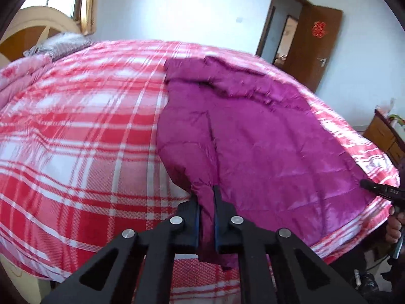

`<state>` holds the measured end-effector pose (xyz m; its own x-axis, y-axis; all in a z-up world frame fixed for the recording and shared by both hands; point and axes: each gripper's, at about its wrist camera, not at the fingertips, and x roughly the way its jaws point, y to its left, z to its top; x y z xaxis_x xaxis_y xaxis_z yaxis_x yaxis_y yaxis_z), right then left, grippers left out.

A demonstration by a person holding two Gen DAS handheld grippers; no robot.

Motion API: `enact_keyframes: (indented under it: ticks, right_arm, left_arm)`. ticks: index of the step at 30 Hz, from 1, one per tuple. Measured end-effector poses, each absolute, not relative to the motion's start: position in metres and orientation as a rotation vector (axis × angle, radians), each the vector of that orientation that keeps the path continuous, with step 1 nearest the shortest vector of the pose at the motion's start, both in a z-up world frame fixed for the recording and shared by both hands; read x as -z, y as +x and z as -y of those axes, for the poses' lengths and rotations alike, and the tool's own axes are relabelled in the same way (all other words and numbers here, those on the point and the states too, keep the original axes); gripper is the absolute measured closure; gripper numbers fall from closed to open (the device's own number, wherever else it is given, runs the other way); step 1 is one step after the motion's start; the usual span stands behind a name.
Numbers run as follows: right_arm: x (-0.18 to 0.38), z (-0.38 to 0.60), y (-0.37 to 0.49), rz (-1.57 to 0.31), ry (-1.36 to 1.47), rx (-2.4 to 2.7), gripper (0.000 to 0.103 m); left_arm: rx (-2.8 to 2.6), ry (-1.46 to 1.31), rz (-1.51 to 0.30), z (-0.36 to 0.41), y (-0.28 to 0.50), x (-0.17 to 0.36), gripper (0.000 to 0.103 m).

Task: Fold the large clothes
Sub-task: 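Grasp the coat hem with both tools, then lift the hem with both tools and fold it over toward the collar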

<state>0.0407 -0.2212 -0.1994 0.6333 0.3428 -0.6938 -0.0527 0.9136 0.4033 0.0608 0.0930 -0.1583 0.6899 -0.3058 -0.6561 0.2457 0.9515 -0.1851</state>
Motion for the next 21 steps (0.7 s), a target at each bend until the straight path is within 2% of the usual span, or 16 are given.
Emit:
enact_keyframes:
  ticks: [6,15,21]
  right_arm:
    - [0.169,0.232,0.014,-0.805,0.416,-0.281,0.096]
    - [0.087,0.239,-0.044,-0.636,0.416,-0.383,0.097]
    - [0.041,0.244,-0.067,-0.5,0.44,-0.428,0.097]
  left_arm:
    - [0.391,-0.111,-0.664,-0.099,0.033,0.116,0.097]
    - [0.528,-0.195,-0.528,-0.114,-0.011,0.047,0.098]
    - [0.553,-0.218,-0.457,-0.119,-0.009,0.021,0.098]
